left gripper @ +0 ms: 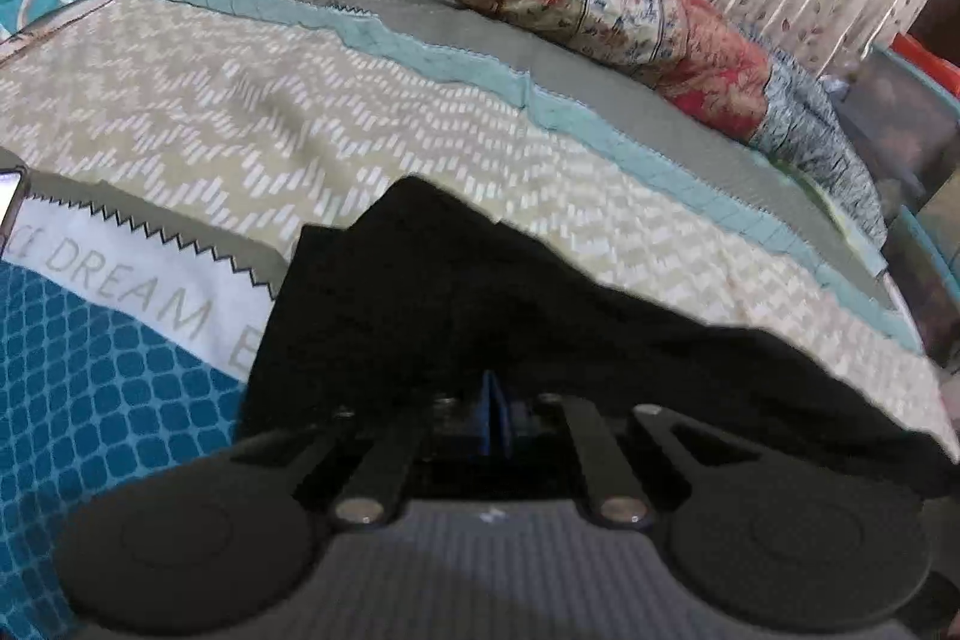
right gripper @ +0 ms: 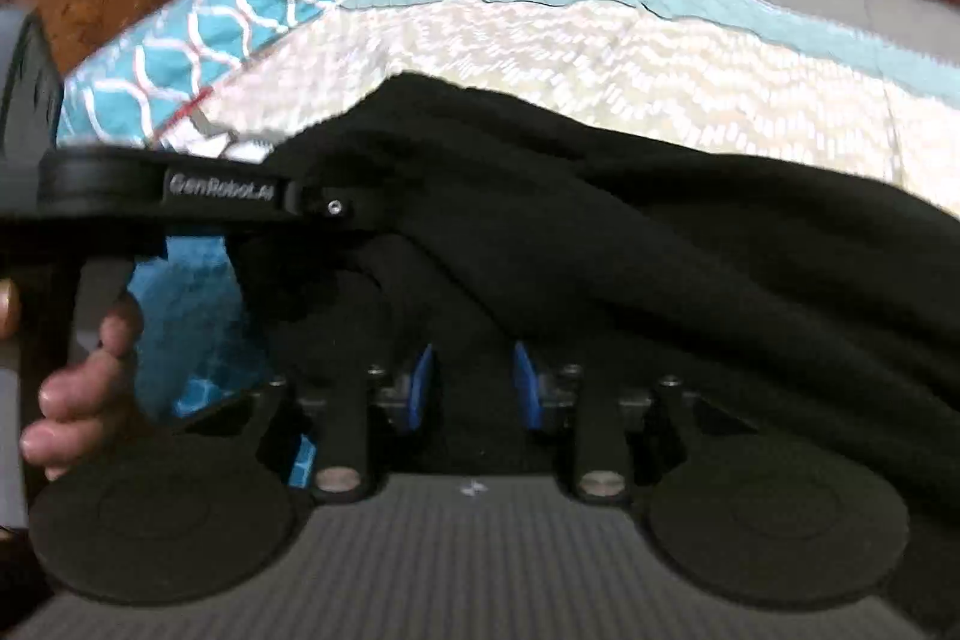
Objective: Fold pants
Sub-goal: 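Spread the pants flat on the bed with both grippers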
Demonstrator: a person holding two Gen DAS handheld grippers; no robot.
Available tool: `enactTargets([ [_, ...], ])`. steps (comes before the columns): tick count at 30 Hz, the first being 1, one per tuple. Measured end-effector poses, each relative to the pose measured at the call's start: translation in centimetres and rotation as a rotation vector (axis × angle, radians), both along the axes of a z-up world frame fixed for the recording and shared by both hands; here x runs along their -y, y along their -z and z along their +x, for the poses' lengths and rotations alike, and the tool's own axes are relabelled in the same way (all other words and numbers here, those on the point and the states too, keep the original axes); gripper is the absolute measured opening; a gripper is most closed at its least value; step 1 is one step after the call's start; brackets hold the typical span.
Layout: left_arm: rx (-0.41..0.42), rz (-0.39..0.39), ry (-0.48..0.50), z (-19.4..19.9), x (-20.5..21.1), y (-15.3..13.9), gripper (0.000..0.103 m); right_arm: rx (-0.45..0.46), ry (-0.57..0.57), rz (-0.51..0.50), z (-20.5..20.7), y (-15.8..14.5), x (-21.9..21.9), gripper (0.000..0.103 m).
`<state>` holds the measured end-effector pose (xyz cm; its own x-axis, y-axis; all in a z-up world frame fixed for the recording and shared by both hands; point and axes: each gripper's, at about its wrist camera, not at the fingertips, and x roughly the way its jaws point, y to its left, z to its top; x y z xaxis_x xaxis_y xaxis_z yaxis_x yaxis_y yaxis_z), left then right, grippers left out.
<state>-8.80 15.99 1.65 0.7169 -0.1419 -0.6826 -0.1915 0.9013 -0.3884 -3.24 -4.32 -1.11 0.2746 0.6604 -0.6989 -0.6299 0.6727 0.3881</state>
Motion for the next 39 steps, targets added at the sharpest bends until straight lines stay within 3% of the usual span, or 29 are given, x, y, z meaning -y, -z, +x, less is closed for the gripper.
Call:
enactTargets([
  [4, 0.086, -0.049, -0.016, -0.6, 0.1, -2.4, 0.023, 0.018, 0.090, 0.052, 0.3, -0.9, 3.5, 0.040],
  [7, 0.122, -0.014, 0.018, -0.2, 1.2, -3.4, 0.025, 0.002, 0.171, 0.074, -0.1, -1.1, 6.4, 0.040],
  [11, 0.085, 0.018, 0.078, 1.9, 3.1, -2.9, 0.025, 0.009, 0.272, 0.081, -0.4, -1.3, 9.1, 0.040],
  [14, 0.067, 0.090, 0.116, 4.3, 4.2, -2.7, 0.028, 0.009, 0.331, 0.083, 0.0, -1.4, 10.7, 0.041],
  [16, 0.038, 0.182, 0.143, 6.7, 4.7, -2.6, 0.047, 0.007, 0.363, 0.087, 0.0, -1.5, 12.2, 0.041],
  [19, -0.051, 0.230, 0.214, 10.2, 4.8, -1.7, 0.056, -0.005, 0.391, 0.098, 0.5, -1.2, 12.8, 0.041],
  [22, -0.127, 0.143, 0.339, 12.2, 6.0, -0.9, 0.060, -0.026, 0.405, 0.088, 0.7, -0.4, 13.1, 0.041],
  [25, -0.049, 0.282, 0.474, 11.8, 9.9, -1.0, 0.074, -0.072, 0.418, 0.082, 1.1, 0.9, 13.0, 0.042],
  [26, -0.021, 0.344, 0.512, 11.6, 11.2, -0.8, 0.073, -0.086, 0.424, 0.085, 1.2, 1.2, 13.0, 0.042],
  [27, -0.007, 0.413, 0.544, 11.6, 12.5, -0.3, 0.058, -0.093, 0.429, 0.088, 1.3, 1.4, 13.2, 0.042],
  [28, -0.029, 0.493, 0.567, 12.0, 13.7, 0.6, 0.017, -0.096, 0.430, 0.092, 1.3, 1.5, 13.2, 0.042],
  [29, -0.088, 0.550, 0.578, 12.9, 14.5, 1.9, 0.006, -0.097, 0.430, 0.094, 1.5, 1.5, 13.2, 0.042],
  [30, -0.103, 0.552, 0.561, 13.5, 14.5, 2.6, 0.007, -0.097, 0.429, 0.094, 1.5, 1.4, 13.1, 0.042],
  [35, -0.013, 0.444, 0.365, 14.2, 12.3, 0.6, 0.007, -0.086, 0.424, 0.097, 1.4, 1.5, 13.6, 0.042],
  [37, -0.032, 0.476, 0.328, 14.6, 13.3, 1.7, 0.007, -0.095, 0.429, 0.105, 1.4, 1.8, 13.6, 0.042],
  [39, -0.035, 0.560, 0.324, 14.2, 14.6, 3.2, 0.012, -0.097, 0.432, 0.110, 1.5, 1.9, 13.5, 0.042],
])
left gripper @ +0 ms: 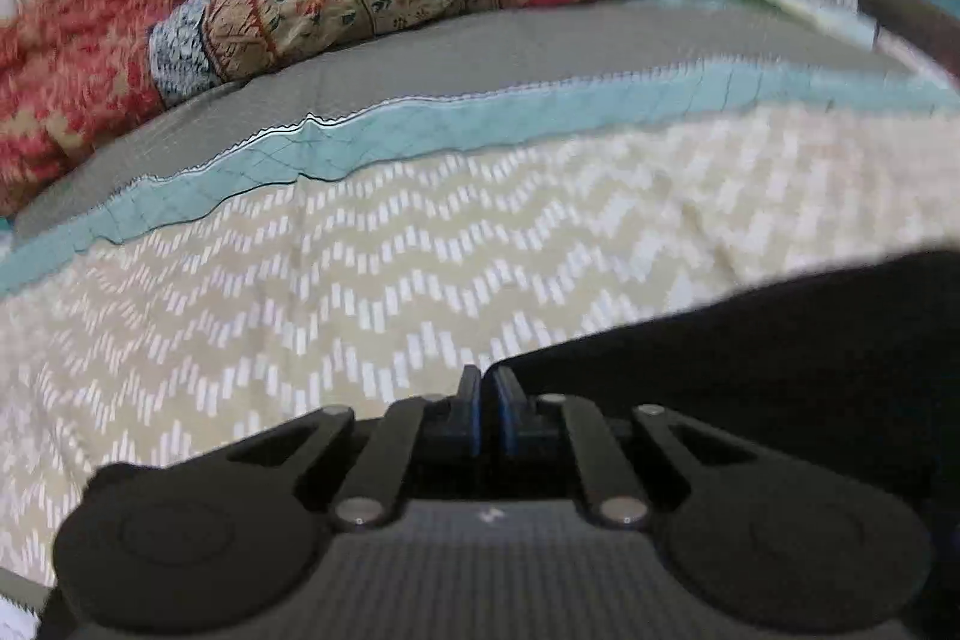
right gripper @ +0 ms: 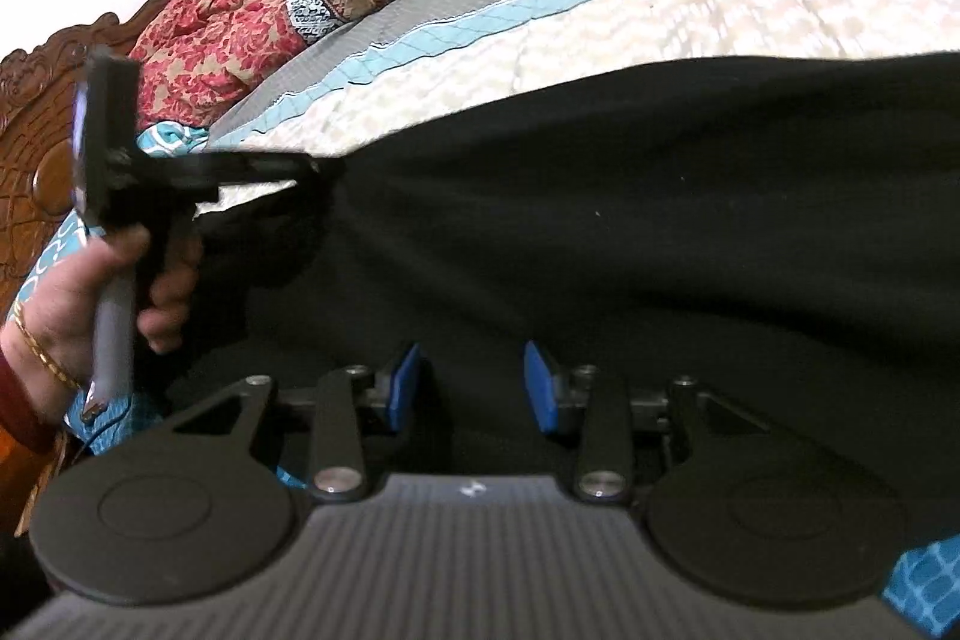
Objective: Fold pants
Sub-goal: 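Spread the pants flat on the bed with both grippers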
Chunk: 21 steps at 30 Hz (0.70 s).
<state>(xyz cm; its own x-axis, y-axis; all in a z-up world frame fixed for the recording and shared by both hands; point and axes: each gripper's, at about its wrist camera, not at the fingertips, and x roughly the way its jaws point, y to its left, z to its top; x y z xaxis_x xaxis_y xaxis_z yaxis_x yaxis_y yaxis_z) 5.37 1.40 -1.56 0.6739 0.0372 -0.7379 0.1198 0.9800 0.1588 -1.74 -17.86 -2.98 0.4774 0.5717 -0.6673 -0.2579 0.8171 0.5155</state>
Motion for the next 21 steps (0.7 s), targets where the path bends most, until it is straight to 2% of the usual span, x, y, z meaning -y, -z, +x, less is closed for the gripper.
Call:
enactTargets([
  [2, 0.039, 0.082, 0.010, -0.7, 1.0, 0.4, 0.018, 0.005, -0.007, 0.001, -0.1, -0.2, 0.1, 0.042],
  [3, 0.044, 0.095, 0.016, -1.0, 1.1, 0.1, 0.027, 0.012, -0.009, 0.003, -0.3, -0.5, 0.4, 0.042],
  [4, 0.042, 0.094, 0.017, -1.3, 1.0, -0.5, 0.036, 0.022, -0.004, 0.004, -0.6, -0.8, 0.9, 0.042],
  [7, 0.087, 0.056, 0.002, -3.0, -0.1, -2.8, 0.046, 0.067, 0.051, 0.008, -1.6, -1.8, 3.8, 0.043],
  [9, 0.122, 0.007, -0.014, -4.4, -0.6, -4.3, 0.050, 0.104, 0.129, -0.001, -2.3, -2.6, 7.0, 0.043],
  [12, 0.159, -0.078, -0.037, -6.4, -0.6, -6.1, 0.053, 0.162, 0.302, -0.030, -3.9, -3.9, 13.1, 0.044],
  [15, 0.136, -0.160, -0.019, -7.5, 0.5, -6.8, 0.053, 0.215, 0.524, -0.066, -5.8, -5.0, 19.6, 0.046],
  [18, 0.075, -0.227, 0.014, -7.9, 2.2, -6.2, 0.053, 0.265, 0.788, -0.097, -8.2, -5.7, 26.1, 0.057],
  [20, 0.017, -0.268, 0.031, -7.9, 3.5, -5.3, 0.053, 0.288, 0.936, -0.102, -9.6, -5.3, 29.8, 0.070],
  [21, -0.006, -0.278, 0.035, -7.8, 3.9, -5.0, 0.053, 0.284, 0.997, -0.099, -10.2, -4.9, 31.2, 0.072],
])
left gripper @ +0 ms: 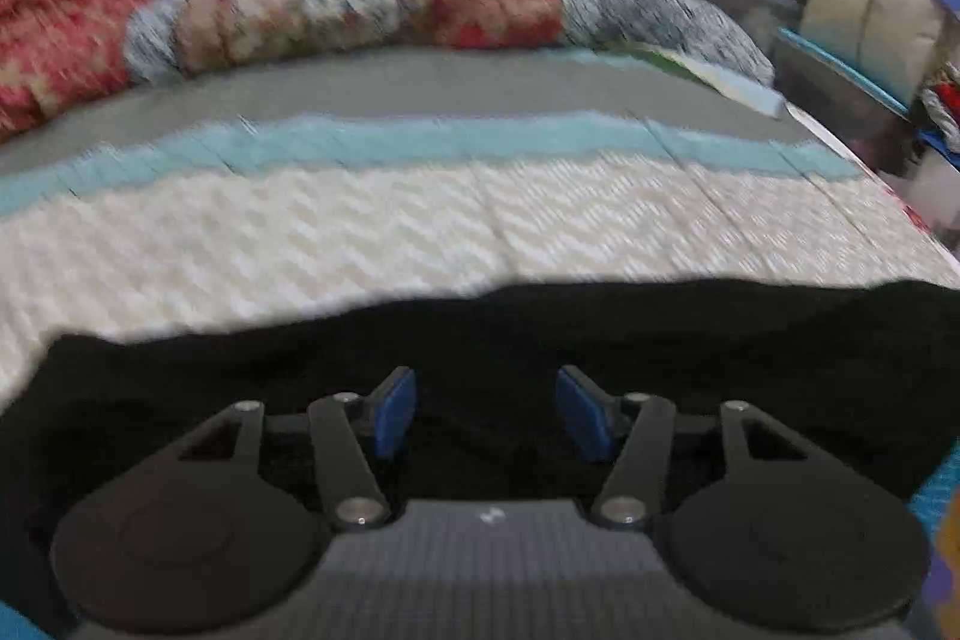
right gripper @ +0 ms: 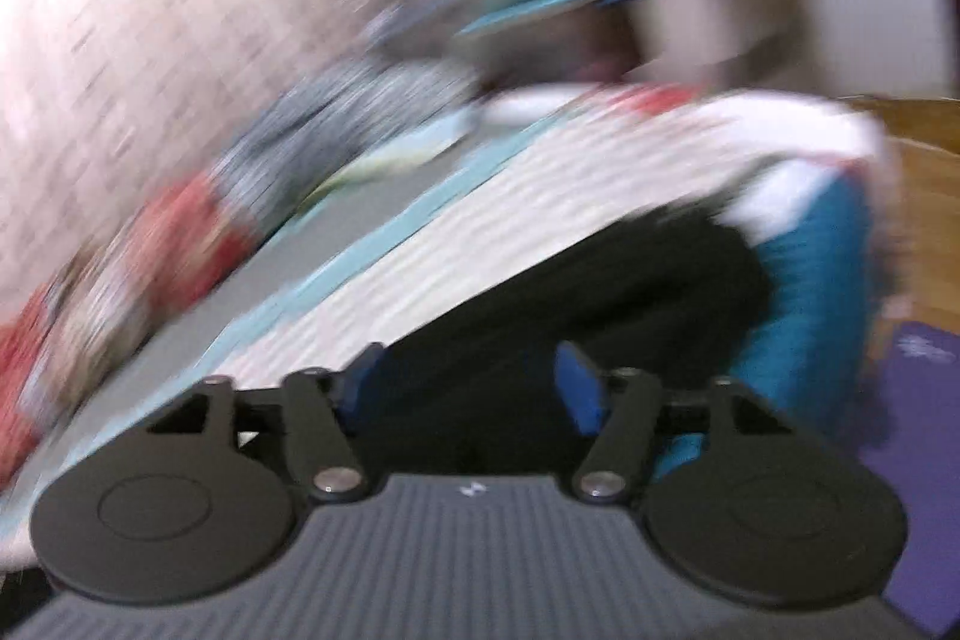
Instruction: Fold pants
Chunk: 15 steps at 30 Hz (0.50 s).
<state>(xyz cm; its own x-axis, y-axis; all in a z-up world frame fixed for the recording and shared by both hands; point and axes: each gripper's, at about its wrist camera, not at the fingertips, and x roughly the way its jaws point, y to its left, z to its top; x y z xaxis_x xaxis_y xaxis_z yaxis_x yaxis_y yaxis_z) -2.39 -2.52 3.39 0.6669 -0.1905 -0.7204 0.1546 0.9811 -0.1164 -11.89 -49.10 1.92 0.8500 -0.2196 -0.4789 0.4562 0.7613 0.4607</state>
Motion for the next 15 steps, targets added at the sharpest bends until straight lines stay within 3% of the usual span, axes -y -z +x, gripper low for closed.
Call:
enactTargets([
  [5, -0.070, -0.026, 0.035, -0.2, 2.7, 1.3, 0.053, 0.015, 0.135, 0.105, -0.8, 2.6, 6.0, 0.077],
  [13, -0.188, -0.043, -0.005, 0.3, 4.5, 3.2, 0.050, 0.002, 0.076, 0.227, 1.9, 5.6, 9.0, 0.077],
  [15, -0.190, -0.033, -0.014, 0.3, 4.7, 3.4, 0.052, -0.011, 0.058, 0.201, 2.5, 5.1, 8.8, 0.067],
])
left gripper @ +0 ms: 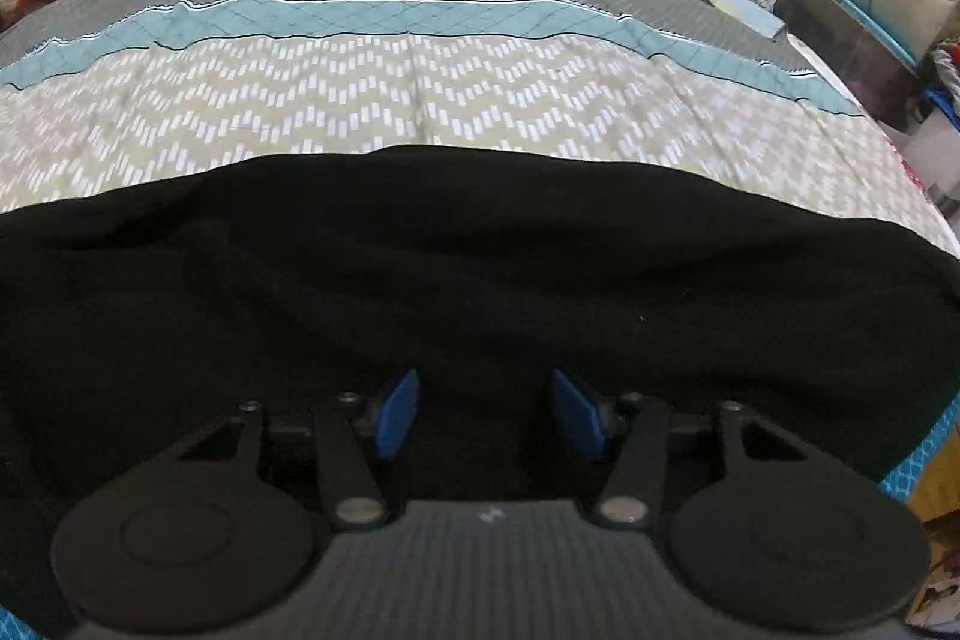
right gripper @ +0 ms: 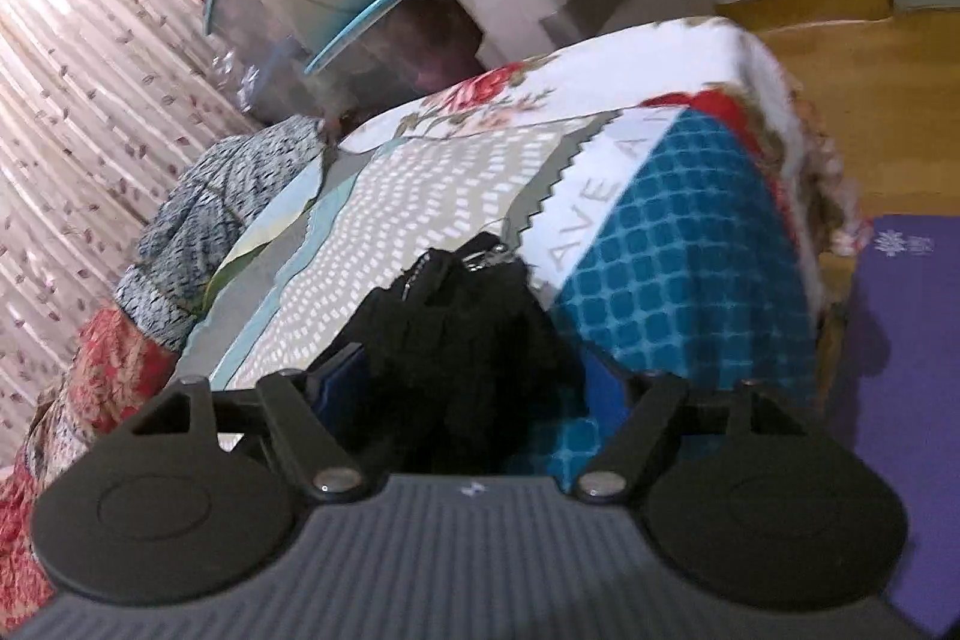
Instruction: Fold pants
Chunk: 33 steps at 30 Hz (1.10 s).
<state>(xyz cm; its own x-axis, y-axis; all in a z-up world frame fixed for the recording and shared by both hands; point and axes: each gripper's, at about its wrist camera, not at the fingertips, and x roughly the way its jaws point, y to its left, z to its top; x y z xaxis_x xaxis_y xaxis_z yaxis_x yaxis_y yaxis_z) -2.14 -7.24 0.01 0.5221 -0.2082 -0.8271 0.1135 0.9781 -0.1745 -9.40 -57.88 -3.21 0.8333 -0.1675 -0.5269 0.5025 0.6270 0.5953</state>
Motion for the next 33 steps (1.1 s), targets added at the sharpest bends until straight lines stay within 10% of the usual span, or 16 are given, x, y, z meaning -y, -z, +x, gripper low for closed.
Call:
enactTargets([
  [2, -0.002, 0.015, -0.003, 0.0, 0.3, 0.0, 0.052, -0.003, -0.042, -0.010, 0.5, -0.4, 0.2, 0.040],
  [5, -0.010, 0.006, -0.017, 0.2, 0.4, -0.2, 0.052, -0.011, -0.102, -0.116, 1.0, -2.5, -0.9, 0.029],
  [14, -0.028, -0.109, -0.048, -0.5, -0.3, -1.1, 0.052, 0.043, -0.555, -0.564, 2.1, -8.3, -13.4, 0.025],
  [24, -0.027, -0.145, -0.078, -2.3, -2.4, -1.8, 0.053, -0.128, -0.965, -0.895, 1.7, -1.8, -26.2, 0.029],
  [33, -0.021, -0.181, -0.087, -3.2, -3.5, -2.0, 0.057, -0.013, -0.987, -0.727, 0.7, -5.9, -23.3, 0.049],
])
